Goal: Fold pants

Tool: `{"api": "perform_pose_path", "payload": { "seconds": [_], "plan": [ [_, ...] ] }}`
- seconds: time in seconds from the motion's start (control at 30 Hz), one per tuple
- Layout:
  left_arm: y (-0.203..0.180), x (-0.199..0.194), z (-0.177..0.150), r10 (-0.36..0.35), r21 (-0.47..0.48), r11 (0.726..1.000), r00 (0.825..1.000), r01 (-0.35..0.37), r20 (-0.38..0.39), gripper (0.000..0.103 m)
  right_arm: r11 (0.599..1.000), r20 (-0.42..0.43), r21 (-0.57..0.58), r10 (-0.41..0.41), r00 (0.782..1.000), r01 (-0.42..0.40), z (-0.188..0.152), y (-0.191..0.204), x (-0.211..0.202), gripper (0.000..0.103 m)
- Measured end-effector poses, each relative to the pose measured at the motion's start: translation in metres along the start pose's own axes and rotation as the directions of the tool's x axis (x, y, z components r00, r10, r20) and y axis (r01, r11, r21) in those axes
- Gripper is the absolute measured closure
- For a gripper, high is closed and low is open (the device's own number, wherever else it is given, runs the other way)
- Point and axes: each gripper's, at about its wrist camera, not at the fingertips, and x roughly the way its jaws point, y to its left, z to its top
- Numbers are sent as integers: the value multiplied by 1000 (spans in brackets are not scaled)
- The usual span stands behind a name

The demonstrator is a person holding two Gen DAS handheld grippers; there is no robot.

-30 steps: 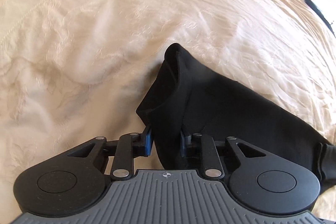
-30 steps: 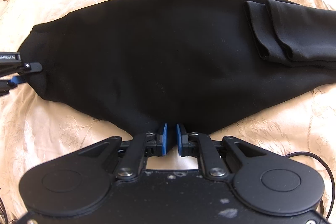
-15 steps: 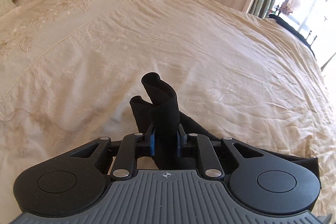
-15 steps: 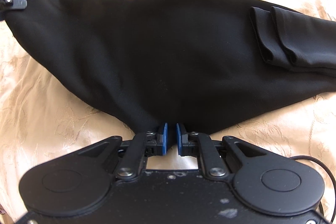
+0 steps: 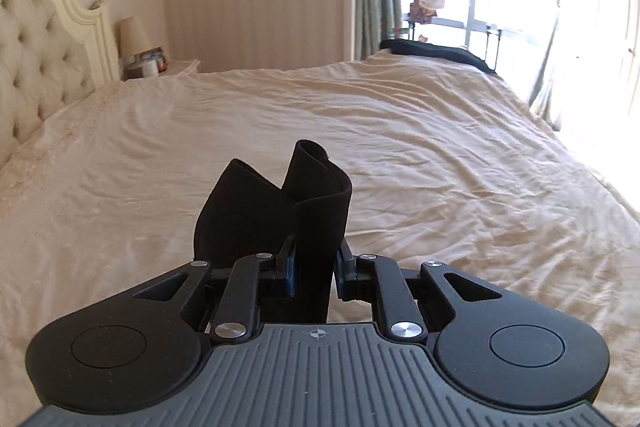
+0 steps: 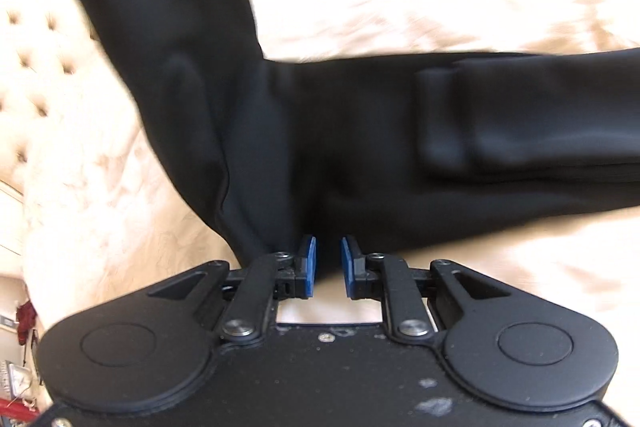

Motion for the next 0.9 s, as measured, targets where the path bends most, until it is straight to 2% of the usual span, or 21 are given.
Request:
{"api": "perform_pose_path", "payload": {
  "seconds": [0.1,0.17,0.23,0.3,0.33,0.37,0.5,0.67,0.73,0.77,0.8,0.87,0.9],
  "plan": [
    [-62,24,-10,-106,6,994,994,106,-41,86,999,0,26,-33,999,33,-10,-43,-31,84],
    [-104,53,-27,-157,13,987,980,160,-121,86,996,-5,49,-68,998,68,-19,-77,-53,84],
    [-141,89,-46,-190,33,979,952,203,-239,85,991,-27,77,-111,993,113,-30,-107,-68,83],
    [-169,123,-64,-188,52,974,914,221,-360,85,982,-54,120,-142,988,148,-42,-136,-79,82],
    [-179,134,-73,-188,58,971,895,230,-403,85,977,-65,138,-156,986,164,-46,-145,-85,82],
    [-186,138,-79,-184,60,971,886,230,-426,84,972,-75,152,-169,983,179,-52,-155,-89,81],
    [-193,133,-78,-160,75,975,897,208,-413,76,954,-88,219,-191,978,206,-68,-184,-109,78],
    [-189,120,-59,-209,52,966,887,252,-411,68,938,-68,269,-207,976,218,-61,-211,-122,76],
    [-182,117,-52,-250,13,959,872,282,-421,64,934,-53,278,-220,974,226,-48,-218,-122,76],
    [-175,115,-49,-298,-31,949,855,315,-425,58,931,-45,283,-227,973,230,-43,-221,-124,75],
    [-168,114,-46,-337,-69,938,842,341,-421,58,928,-33,289,-237,971,236,-32,-225,-126,75],
    [-157,112,-43,-430,-158,902,805,402,-408,58,923,-9,290,-262,965,253,-14,-231,-126,75],
    [-156,114,-42,-451,-182,892,795,413,-406,58,920,4,290,-277,961,264,-5,-230,-123,75]
  ]
}}
